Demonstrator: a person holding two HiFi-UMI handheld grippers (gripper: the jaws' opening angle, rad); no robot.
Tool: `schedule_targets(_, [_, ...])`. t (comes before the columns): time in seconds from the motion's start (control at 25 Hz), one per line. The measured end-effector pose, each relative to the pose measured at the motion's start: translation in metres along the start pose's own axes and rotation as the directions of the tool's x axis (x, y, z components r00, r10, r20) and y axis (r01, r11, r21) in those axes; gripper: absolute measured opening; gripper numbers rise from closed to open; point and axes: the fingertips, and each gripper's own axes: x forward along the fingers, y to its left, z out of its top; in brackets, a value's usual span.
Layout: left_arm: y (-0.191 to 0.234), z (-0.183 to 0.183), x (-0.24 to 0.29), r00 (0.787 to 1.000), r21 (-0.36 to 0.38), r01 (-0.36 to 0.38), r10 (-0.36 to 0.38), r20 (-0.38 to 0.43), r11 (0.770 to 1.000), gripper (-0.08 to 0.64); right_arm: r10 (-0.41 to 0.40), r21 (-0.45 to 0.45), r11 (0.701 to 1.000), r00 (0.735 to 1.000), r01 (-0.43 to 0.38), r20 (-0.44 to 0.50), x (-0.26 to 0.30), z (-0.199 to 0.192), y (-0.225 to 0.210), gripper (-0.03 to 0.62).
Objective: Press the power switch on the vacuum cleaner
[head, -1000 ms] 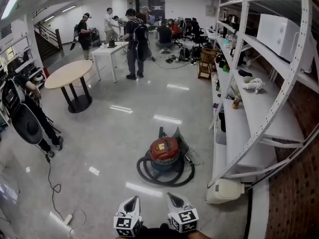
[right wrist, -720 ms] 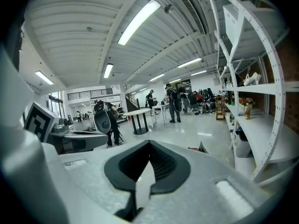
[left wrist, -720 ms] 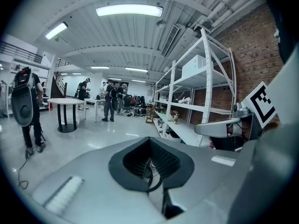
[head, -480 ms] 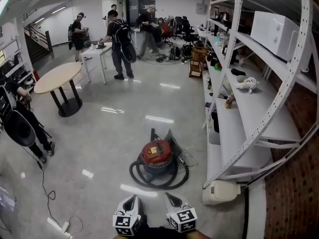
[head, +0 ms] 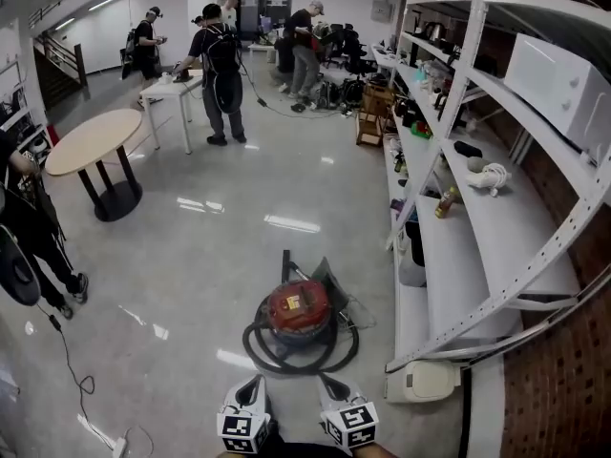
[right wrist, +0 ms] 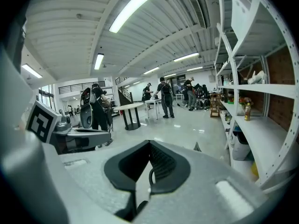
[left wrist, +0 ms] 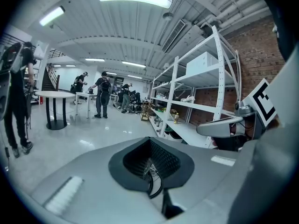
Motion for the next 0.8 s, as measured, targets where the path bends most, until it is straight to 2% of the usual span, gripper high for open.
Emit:
schedule_targets(0.28, [0.059,0.016,0.043,1.0,-0.03,0.014,-0.015,-0.01,0.999,0.015,-0.034,-0.021,0.999,0.998,0.033,-0.046,0.068,0.028,-0.003,-0.008])
schedule_targets(0.48, [0.102,0.036,0.074,1.0,-0.024,0.017,-0.017,0.008,1.0,0.015,-0.049,-0.048,0.998,0.996,0.046,-0.069,0.114,0.048,-0.003,-0.008])
schedule_targets(0.8, [0.14,0.024,0.098,0.999,-0.035,-0.003,0.002,-0.046,0.999,0.015,-0.061,-0.042,0.998,0.986,0.055,-0.154,0.156,0.039,-0.003,-0.008])
